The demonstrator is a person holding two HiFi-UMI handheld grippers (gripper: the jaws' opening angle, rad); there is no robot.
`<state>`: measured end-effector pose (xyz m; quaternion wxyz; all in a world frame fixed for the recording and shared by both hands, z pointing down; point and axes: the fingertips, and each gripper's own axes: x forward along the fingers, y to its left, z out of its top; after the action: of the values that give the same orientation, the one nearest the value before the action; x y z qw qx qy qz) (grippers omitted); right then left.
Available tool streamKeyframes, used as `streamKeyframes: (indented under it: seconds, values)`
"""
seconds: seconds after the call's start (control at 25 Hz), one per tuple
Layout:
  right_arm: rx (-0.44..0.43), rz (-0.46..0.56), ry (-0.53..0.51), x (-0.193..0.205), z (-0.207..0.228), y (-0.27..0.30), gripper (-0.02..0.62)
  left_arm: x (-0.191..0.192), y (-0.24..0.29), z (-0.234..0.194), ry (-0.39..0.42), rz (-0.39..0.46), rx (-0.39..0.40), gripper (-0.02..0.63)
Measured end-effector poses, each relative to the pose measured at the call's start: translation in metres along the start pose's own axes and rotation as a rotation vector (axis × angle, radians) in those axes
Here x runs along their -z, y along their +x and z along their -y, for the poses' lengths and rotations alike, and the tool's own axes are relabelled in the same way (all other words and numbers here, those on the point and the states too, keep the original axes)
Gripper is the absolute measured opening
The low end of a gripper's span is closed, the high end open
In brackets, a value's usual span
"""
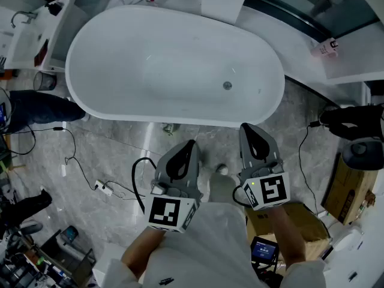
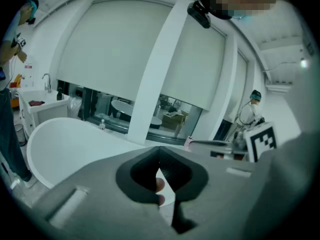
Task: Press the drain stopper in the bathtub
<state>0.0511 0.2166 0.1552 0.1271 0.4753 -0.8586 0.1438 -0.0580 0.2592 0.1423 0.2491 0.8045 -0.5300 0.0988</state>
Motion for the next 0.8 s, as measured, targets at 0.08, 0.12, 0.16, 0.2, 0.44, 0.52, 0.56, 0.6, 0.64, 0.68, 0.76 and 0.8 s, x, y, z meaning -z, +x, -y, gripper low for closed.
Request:
streamKeyframes:
  seconds: [0.08,0.12,0.16,0.2,0.44,0.52,0.56,0.6,0.64,0.68,0.76,0.8]
  values:
    - [0.024,0.068,0.033,-0.021,-0.014,-0.066,0.002,0.003,-0.039,0.037,0.019,0.039,-0.008,-0.002]
    - [0.037,0.098,0.036,-0.028,-0.022,-0.099,0.002,0.007,-0.059,0.056,0.033,0.055,-0.013,-0.002]
    - [0.053,0.121,0.031,-0.029,-0.032,-0.131,0.002,0.014,-0.079,0.073,0.048,0.065,-0.016,-0.002]
    - [0.069,0.136,0.022,-0.026,-0.043,-0.162,0.002,0.024,-0.098,0.090,0.059,0.069,-0.016,-0.002]
    - [0.132,0.176,0.010,0.033,-0.095,-0.303,0.003,0.094,-0.185,0.189,0.102,0.066,0.064,-0.002]
    - [0.163,0.180,0.038,0.054,-0.103,-0.339,0.003,0.108,-0.208,0.216,0.083,0.068,0.076,-0.002]
    - [0.180,0.181,0.051,0.061,-0.108,-0.356,0.003,0.116,-0.221,0.228,0.083,0.059,0.082,-0.002]
    - [0.196,0.187,0.064,0.064,-0.113,-0.372,0.003,0.125,-0.232,0.237,0.094,0.045,0.091,-0.002]
    - [0.213,0.196,0.076,0.066,-0.117,-0.386,0.003,0.132,-0.241,0.244,0.110,0.031,0.103,-0.002]
    - [0.227,0.205,0.084,0.066,-0.122,-0.397,0.003,0.138,-0.248,0.250,0.121,0.021,0.117,-0.002]
    - [0.243,0.216,0.066,0.065,-0.125,-0.412,0.003,0.141,-0.258,0.260,0.135,0.025,0.142,-0.002]
    - [0.250,0.221,0.061,0.065,-0.125,-0.417,0.003,0.139,-0.262,0.265,0.141,0.040,0.151,-0.002]
